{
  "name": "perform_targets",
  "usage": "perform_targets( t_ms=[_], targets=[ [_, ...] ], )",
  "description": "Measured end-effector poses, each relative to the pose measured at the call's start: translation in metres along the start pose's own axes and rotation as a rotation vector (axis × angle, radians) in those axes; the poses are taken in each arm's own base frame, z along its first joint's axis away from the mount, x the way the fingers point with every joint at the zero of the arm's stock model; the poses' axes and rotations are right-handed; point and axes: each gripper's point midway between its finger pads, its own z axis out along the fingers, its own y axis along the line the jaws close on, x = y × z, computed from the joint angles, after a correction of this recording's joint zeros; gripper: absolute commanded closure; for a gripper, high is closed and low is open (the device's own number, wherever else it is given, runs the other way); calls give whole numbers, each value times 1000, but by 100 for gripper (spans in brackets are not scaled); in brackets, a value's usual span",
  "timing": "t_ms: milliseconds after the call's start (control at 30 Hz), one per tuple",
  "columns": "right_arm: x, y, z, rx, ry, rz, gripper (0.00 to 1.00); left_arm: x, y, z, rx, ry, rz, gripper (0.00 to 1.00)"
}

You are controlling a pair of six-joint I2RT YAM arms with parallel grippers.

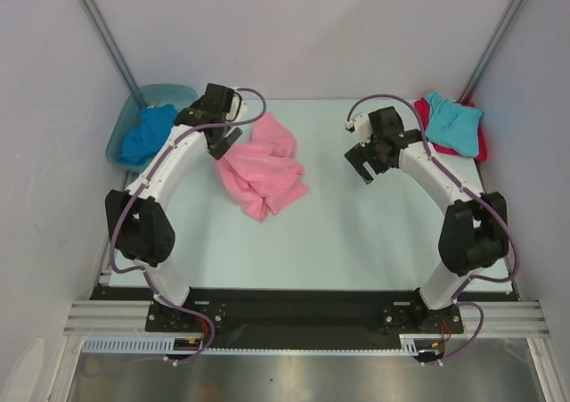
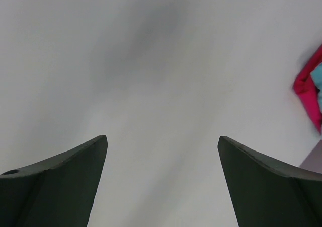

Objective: Fold and stack the t-shirts
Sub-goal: Move the tshirt to the center of the board

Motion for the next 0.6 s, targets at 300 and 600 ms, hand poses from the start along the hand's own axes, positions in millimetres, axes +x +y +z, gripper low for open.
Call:
perform_targets(
  t_ms=[300, 600],
  targets=[
    [-24, -14, 51, -131, 14, 309, 0, 47, 44, 22, -200, 143, -31, 0],
    [-65, -2, 61, -265, -78, 456, 0, -16, 38, -3, -83, -94, -106, 0]
  ],
)
